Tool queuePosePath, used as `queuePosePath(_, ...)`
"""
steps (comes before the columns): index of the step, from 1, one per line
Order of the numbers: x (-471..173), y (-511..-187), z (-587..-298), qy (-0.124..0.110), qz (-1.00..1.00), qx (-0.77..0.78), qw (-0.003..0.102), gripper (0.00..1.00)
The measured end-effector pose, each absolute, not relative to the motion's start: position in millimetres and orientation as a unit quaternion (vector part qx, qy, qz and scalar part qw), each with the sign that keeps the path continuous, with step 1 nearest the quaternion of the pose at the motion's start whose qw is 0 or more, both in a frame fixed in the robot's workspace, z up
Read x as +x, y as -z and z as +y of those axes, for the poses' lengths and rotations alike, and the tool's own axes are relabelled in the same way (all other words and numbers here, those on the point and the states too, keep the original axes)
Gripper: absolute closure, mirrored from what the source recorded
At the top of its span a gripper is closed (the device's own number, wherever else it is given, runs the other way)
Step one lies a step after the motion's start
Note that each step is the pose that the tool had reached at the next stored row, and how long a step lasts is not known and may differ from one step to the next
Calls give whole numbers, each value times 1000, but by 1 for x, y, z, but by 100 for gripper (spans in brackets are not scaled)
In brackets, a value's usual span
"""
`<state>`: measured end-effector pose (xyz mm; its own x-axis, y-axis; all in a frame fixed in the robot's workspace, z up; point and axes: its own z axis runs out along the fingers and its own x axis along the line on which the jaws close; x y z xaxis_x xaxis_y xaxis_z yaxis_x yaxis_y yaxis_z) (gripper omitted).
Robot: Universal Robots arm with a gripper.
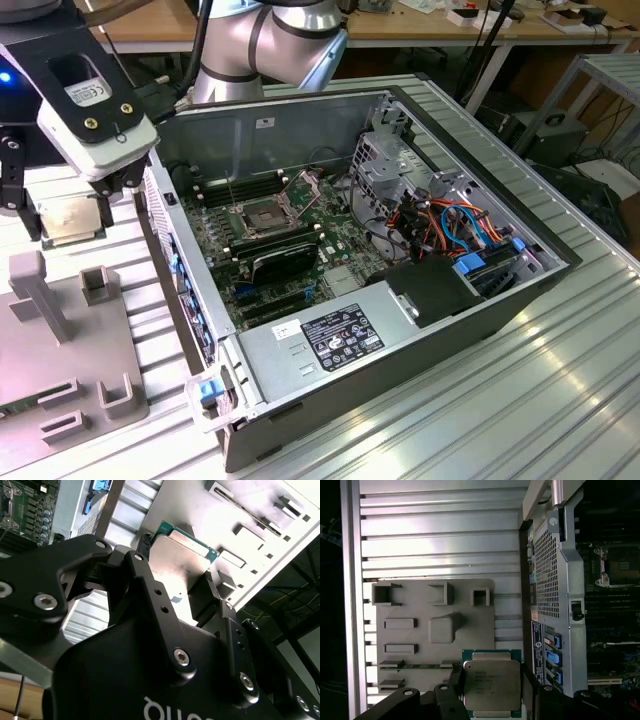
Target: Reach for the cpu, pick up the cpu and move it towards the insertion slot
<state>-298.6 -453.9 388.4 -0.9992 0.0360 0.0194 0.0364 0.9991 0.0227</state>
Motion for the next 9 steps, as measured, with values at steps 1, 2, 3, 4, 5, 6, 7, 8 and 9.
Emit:
queuePosePath(1,-298,-388,-454,12,-1000,-18,9,45)
queuePosePath(2,-297,-388,-454,12,-1000,-18,9,45)
queuePosePath(3,-296,-388,-454,11,-1000,-18,9,45)
queuePosePath(4,-295,-388,-454,11,-1000,-18,10,45)
queuePosePath(5,-294,-388,-454,12,-1000,-18,10,45)
queuePosePath(6,-293,-388,-454,12,-1000,-18,10,45)
queuePosePath(7,-292,-388,-454,12,-1000,-18,9,45)
queuePosePath(8,-290,-388,-454,12,-1000,-18,9,45)
queuePosePath(9,-290,-388,-454,12,-1000,-18,9,45)
